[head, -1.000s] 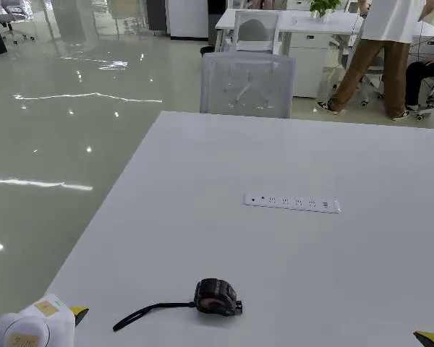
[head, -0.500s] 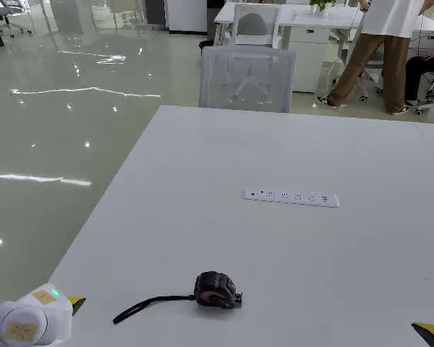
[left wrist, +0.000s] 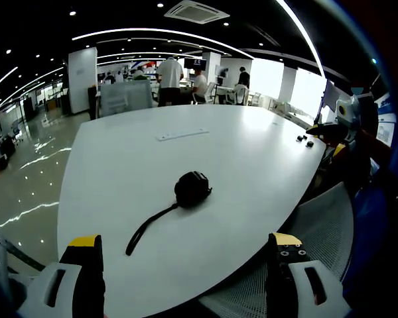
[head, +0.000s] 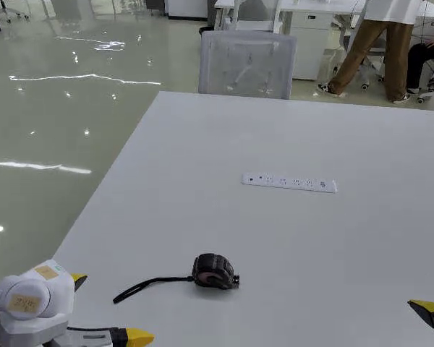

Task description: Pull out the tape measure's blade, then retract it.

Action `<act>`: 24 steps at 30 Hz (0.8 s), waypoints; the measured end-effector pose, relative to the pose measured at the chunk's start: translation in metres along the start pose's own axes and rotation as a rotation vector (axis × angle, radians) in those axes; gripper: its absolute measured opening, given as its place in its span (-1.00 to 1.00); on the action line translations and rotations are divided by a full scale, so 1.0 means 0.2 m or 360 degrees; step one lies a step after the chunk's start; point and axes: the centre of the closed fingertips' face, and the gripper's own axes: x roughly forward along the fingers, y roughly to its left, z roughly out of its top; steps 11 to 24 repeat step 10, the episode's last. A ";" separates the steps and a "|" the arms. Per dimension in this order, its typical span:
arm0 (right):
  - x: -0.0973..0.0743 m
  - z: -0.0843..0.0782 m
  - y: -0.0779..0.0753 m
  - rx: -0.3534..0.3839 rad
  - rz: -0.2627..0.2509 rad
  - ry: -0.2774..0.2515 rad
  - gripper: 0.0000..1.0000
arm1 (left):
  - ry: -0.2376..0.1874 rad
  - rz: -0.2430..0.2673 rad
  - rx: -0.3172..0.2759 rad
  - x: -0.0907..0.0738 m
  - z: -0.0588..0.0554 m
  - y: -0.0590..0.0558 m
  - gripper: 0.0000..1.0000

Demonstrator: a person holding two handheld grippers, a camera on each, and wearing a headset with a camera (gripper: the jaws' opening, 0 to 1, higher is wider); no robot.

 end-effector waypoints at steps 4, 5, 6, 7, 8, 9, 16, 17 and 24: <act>0.01 -0.02 -0.01 -0.0014 0.0006 0.0010 0.88 | 0.0006 -0.0004 0.0016 -0.01 0.00 0.00 0.98; 0.01 -0.02 -0.01 -0.0016 0.0012 0.0011 0.87 | 0.0007 -0.0006 0.0022 -0.01 0.00 0.00 0.97; 0.01 -0.03 -0.01 -0.0018 0.0012 0.0015 0.87 | 0.0011 -0.0006 0.0026 -0.01 0.00 0.01 0.97; 0.02 -0.03 -0.01 -0.0022 0.0014 0.0019 0.87 | 0.0016 -0.0007 0.0030 0.00 -0.01 0.01 0.97; 0.02 -0.04 -0.01 -0.0024 0.0021 0.0022 0.87 | 0.0025 -0.0011 0.0034 0.00 -0.02 0.01 0.96; 0.02 -0.04 -0.01 -0.0022 0.0025 0.0023 0.87 | 0.0028 -0.0009 0.0034 0.00 -0.02 0.01 0.96; 0.02 -0.05 -0.01 -0.0023 0.0029 0.0028 0.87 | 0.0032 -0.0011 0.0032 0.00 -0.02 0.01 0.96; 0.02 -0.05 -0.01 -0.0023 0.0029 0.0028 0.87 | 0.0032 -0.0011 0.0032 0.00 -0.02 0.01 0.96; 0.02 -0.05 -0.01 -0.0023 0.0029 0.0028 0.87 | 0.0032 -0.0011 0.0032 0.00 -0.02 0.01 0.96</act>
